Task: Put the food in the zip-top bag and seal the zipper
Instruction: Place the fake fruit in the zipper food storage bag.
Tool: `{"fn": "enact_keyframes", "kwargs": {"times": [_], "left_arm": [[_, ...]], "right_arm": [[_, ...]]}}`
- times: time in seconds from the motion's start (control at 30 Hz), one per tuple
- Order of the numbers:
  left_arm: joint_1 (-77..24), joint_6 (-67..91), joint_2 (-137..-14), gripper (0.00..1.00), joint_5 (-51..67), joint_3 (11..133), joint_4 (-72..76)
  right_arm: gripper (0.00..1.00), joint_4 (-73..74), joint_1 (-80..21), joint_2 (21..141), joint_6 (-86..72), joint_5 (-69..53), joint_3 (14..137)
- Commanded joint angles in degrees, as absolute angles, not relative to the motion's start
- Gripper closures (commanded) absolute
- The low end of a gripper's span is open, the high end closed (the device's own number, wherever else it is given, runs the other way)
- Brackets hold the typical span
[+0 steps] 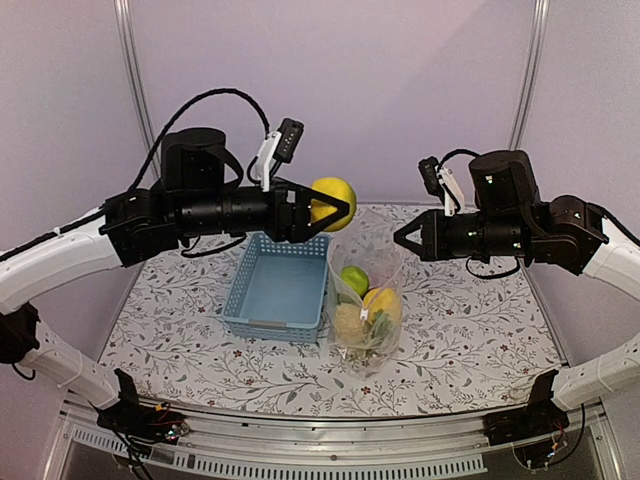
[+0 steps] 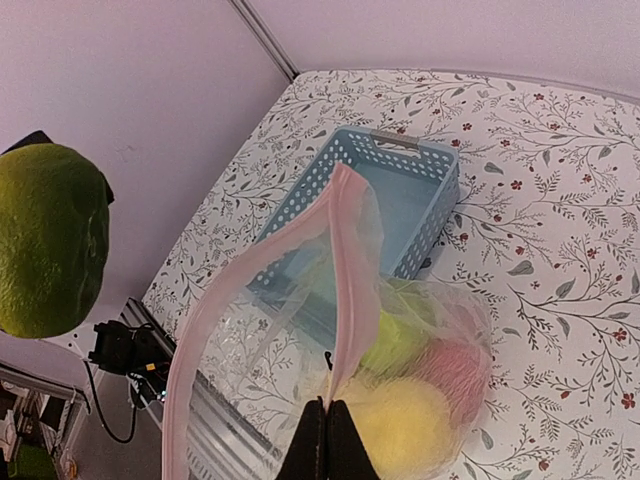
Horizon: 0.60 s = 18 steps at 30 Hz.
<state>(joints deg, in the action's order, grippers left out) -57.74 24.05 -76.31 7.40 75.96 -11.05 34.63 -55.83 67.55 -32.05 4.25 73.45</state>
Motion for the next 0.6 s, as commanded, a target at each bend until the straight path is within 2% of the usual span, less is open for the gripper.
{"fn": "enact_keyframes", "kwargs": {"times": [0.0, 0.13, 0.37, 0.57], "left_arm": [[-61.21, 18.97, -82.06, 0.28, 9.06, 82.10, -13.96], [-62.31, 17.03, -85.19, 0.28, 5.32, 85.64, -19.35], [-62.49, 17.04, -86.63, 0.27, 5.29, 86.07, -23.63], [-62.58, 16.07, -87.99, 0.19, 5.13, 87.00, -25.94]], "right_arm": [[1.00, 33.38, -56.07, 67.17, -31.69, 3.99, 73.74], [1.00, 33.95, -56.04, 66.72, -31.60, 4.76, 73.74], [1.00, 34.12, -56.04, 66.64, -31.55, 5.27, 73.81], [1.00, 34.33, -56.05, 67.54, -31.37, 5.16, 74.40]]}}
